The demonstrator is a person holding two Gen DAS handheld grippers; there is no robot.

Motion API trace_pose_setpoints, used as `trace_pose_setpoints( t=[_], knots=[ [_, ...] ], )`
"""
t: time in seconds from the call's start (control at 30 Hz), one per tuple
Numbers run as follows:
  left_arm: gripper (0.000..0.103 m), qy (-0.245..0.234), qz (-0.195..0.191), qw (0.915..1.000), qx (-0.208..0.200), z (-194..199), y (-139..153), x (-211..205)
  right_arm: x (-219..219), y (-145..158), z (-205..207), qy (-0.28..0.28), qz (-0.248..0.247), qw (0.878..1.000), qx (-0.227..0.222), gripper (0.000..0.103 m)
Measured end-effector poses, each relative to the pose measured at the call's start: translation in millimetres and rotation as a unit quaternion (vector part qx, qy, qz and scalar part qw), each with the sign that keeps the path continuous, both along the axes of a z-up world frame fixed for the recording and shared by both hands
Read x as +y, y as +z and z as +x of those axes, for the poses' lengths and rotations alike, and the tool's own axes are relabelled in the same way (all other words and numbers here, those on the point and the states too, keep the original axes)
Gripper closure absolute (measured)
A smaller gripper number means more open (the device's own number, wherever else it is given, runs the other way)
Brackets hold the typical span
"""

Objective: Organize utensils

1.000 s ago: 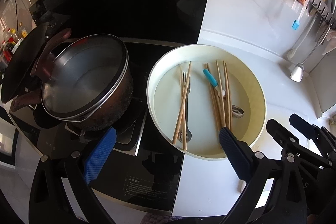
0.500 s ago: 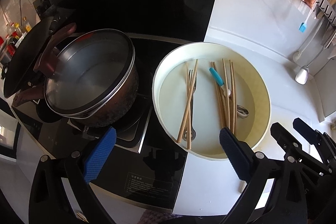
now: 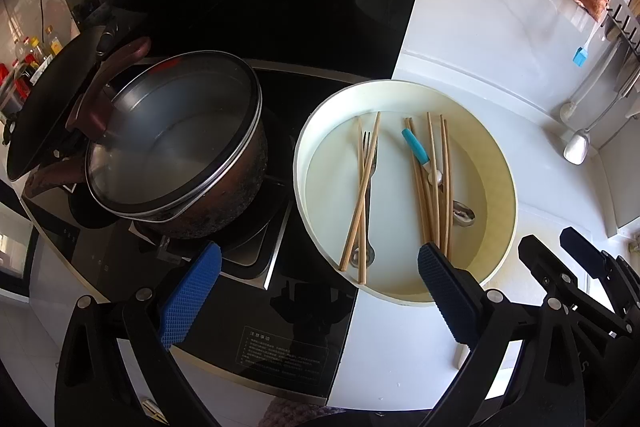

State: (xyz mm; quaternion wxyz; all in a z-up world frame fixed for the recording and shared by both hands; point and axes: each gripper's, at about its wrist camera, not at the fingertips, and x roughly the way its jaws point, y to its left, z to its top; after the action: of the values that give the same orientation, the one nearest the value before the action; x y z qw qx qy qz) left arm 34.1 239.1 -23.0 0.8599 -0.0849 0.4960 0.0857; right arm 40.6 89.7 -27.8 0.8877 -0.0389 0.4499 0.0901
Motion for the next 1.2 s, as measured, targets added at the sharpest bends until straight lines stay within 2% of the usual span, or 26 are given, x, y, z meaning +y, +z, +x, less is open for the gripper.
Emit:
trace_pose_setpoints(
  t=[1.2],
  knots=[
    [0.006,-0.003,0.012,0.9999,0.0,4.1,-0.2,-0.8,0.0,1.4,3.3,0.004,-0.001,1.0,0.002,0.044]
  ],
)
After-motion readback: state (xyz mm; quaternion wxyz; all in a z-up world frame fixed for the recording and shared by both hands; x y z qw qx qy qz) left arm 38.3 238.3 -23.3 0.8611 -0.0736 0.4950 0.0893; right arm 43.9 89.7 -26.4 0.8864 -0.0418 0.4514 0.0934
